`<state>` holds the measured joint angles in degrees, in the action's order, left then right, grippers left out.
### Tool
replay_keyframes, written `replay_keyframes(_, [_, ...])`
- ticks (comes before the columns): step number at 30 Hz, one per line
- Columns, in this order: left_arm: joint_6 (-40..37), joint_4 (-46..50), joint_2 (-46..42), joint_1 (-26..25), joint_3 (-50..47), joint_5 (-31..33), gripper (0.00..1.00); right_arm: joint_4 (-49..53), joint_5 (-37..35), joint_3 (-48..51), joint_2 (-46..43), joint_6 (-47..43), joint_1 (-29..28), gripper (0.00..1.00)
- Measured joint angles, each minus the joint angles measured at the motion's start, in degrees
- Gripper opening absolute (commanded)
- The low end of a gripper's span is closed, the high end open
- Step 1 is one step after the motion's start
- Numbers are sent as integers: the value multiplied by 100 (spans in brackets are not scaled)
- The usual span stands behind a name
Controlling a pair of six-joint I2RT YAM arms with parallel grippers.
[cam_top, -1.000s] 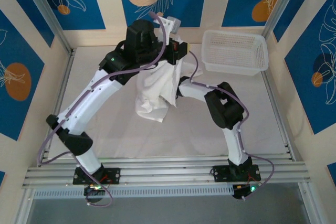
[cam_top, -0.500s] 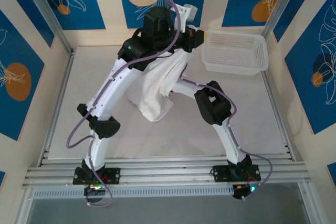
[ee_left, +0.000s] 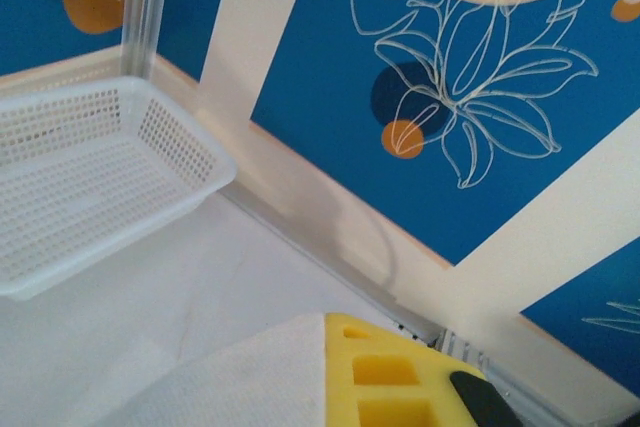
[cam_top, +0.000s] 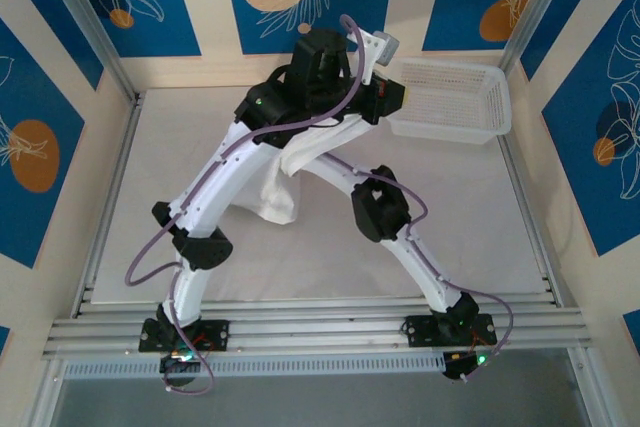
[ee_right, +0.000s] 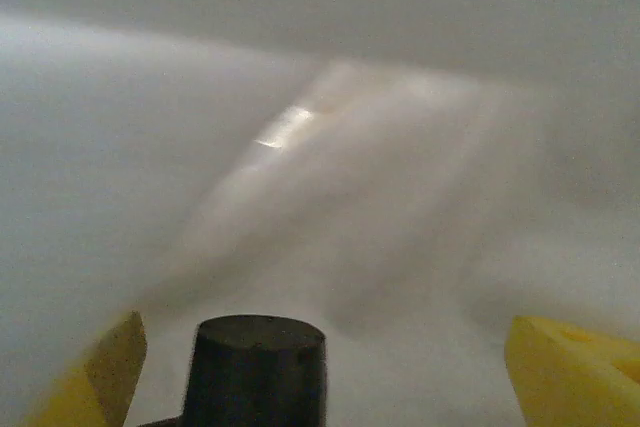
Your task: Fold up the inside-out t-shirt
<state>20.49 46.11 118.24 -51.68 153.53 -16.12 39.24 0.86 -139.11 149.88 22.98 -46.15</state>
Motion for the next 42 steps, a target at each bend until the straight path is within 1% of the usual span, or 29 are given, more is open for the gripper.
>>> replay_keyframes(1, [-22,81,0,0,0,39,0,304,-122,-446,249,-68,-63,92])
replay_keyframes(3, [-142,258,-9,-9,0,153,0,929,-385,-1443,807,-232,-170,86])
replay_keyframes(5, [-275,415,-35,-44,0,289,0,1582,-695,-2474,1366,-363,-254,85])
replay_keyframes(7, [-424,551,-92,-118,0,407,0,2155,-931,-3261,1786,-492,-315,83])
replay_keyframes(8, [-487,566,-127,-168,0,442,0,2361,-990,-3504,1904,-553,-343,84])
replay_keyframes(11, [-728,601,-315,-369,0,586,0,2914,-1084,-3689,1945,-680,-428,83])
replay_keyframes(12, [-815,627,-411,-428,-11,682,0,3067,-1176,-3709,1945,-734,-472,81])
replay_keyframes(13, [-881,638,-514,-461,-79,761,0,3171,-1270,-3709,1943,-782,-516,77])
replay_keyframes(14, [-942,636,-675,-481,-240,861,0,3281,-1405,-3707,1941,-835,-573,69])
replay_keyframes(16, [-1060,590,-1056,-483,-702,1047,0,3438,-1609,-3707,1941,-931,-671,50])
replay_keyframes(18, [-1147,470,-1432,-483,-1189,1244,0,3556,-1652,-3718,1941,-1008,-719,22])
replay_keyframes(19, [-1182,426,-1537,-485,-1320,1311,0,3600,-1622,-3744,1941,-1021,-719,12])
replay_keyframes(20, [-1220,378,-1635,-487,-1445,1416,0,3665,-1543,-3792,1945,-1021,-706,5])
replay_keyframes(21, [-1263,339,-1705,-487,-1534,1521,0,3770,-1449,-3895,1982,-1008,-691,0])
replay_keyframes(25, [-1366,201,-1908,-450,-1902,2004,0,3991,-1226,-4026,2009,-1012,-610,0])
replay_keyframes(28, [-1355,59,-2142,-201,-2391,2308,0,4109,-1088,-4022,1974,-1021,-549,0])
replay_keyframes(29, [-1340,15,-2234,-46,-2570,2391,0,4162,-1064,-4009,1945,-1023,-529,0])
replay_keyframes(31, [-1224,-79,-2465,428,-2986,2544,0,4245,-1019,-4002,1891,-1045,-492,0])
replay_keyframes(35, [-745,-323,-3200,1825,-4194,2754,0,4492,-791,-3982,1633,-1110,-352,0])
replay_keyframes(37, [-525,-417,-3595,2393,-4795,2852,0,4597,-610,-3845,1357,-1128,-221,0])
replay_keyframes(39, [-264,-501,-4030,2745,-5407,2885,0,4610,-387,-3585,931,-1152,-35,0])
replay_keyframes(42, [105,-640,-4546,3064,-6188,2887,0,4564,-46,-3123,138,-1193,295,0])
